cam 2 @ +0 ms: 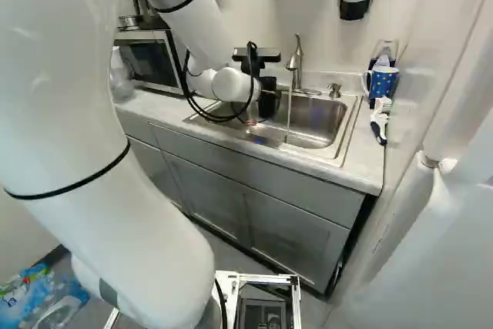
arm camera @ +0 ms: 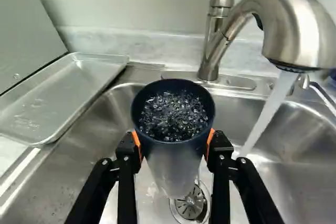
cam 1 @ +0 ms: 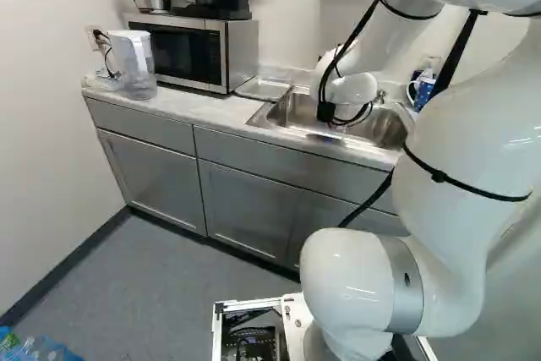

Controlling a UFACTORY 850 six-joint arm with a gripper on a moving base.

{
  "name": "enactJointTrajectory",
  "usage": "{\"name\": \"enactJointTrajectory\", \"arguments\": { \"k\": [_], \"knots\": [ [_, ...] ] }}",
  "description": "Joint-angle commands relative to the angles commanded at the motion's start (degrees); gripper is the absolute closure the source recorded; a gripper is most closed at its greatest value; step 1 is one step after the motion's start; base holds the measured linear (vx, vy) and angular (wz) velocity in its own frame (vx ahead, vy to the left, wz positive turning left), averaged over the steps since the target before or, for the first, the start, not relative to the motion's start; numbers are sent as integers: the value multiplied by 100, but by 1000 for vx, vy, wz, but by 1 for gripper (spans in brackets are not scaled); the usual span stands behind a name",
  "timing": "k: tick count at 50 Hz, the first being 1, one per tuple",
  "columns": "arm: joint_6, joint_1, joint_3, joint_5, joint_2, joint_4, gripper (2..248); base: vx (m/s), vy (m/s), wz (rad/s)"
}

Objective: Rinse the cup and place it in the tray

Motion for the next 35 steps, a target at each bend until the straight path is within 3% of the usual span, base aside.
{"name": "enactJointTrajectory", "arguments": {
  "k": [35],
  "knots": [
    [0, 574, -519, -57, -64, 0, 124, 0, 0, 0]
  ]
}}
